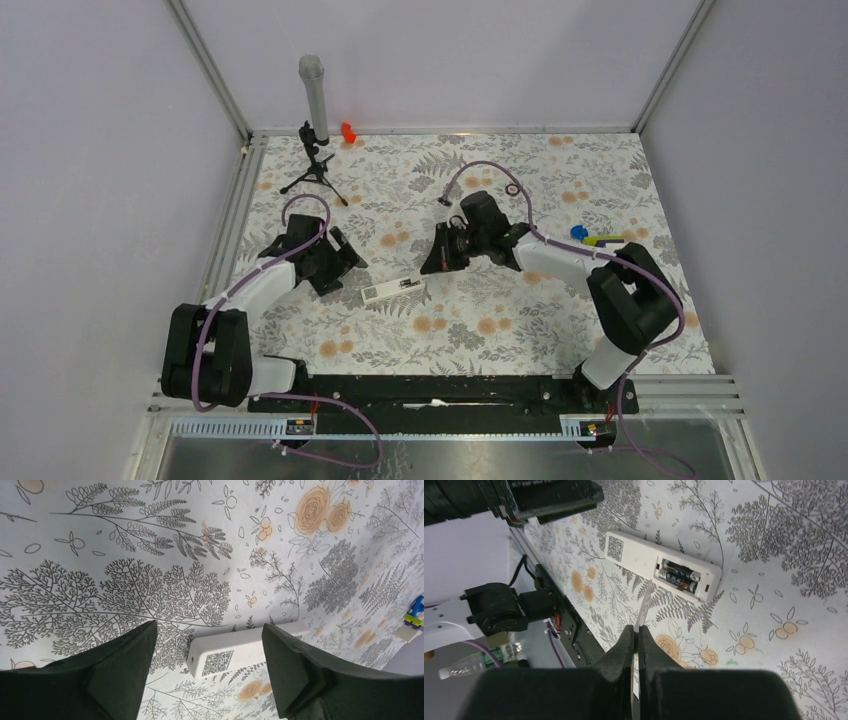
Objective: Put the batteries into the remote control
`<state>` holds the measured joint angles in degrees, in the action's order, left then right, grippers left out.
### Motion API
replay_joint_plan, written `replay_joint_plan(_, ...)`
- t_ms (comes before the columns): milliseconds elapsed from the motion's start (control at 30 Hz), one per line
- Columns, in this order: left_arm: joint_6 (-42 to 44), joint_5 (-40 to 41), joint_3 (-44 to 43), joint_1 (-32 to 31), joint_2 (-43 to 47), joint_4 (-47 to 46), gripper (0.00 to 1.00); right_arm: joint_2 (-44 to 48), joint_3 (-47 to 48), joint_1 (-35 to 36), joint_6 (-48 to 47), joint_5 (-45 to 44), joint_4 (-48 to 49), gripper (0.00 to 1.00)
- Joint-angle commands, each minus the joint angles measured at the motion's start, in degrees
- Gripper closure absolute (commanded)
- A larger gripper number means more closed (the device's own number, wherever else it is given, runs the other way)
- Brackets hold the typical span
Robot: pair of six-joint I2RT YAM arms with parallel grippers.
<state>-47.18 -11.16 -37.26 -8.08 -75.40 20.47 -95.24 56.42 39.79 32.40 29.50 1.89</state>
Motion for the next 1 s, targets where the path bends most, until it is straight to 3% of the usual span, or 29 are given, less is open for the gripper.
replay_joint_plan(0,3.1,-1.2,-1.4,0.3,2.7,2.6,0.17,-3.7,4.4,-2.0,0.1,11.7,3.0,1.00)
replay_joint_plan(133,5.3,-3.6,-1.7,0.3,2.3,5.6,0.18,-9.3,8.0,-2.4,0.4,16.3,2.6,1.00)
replay_joint_plan(333,6.6,-8.8,-0.8,0.3,-0.1,4.9,0.36,-12.2,9.2,-2.5,-1.2,16.4,0.9,1.00)
replay_joint_plan(967,8.8,-10.1,0.3,0.3,-3.6,3.9,0.44,-14.5,9.2,-3.2,0.4,13.1,4.9,1.00)
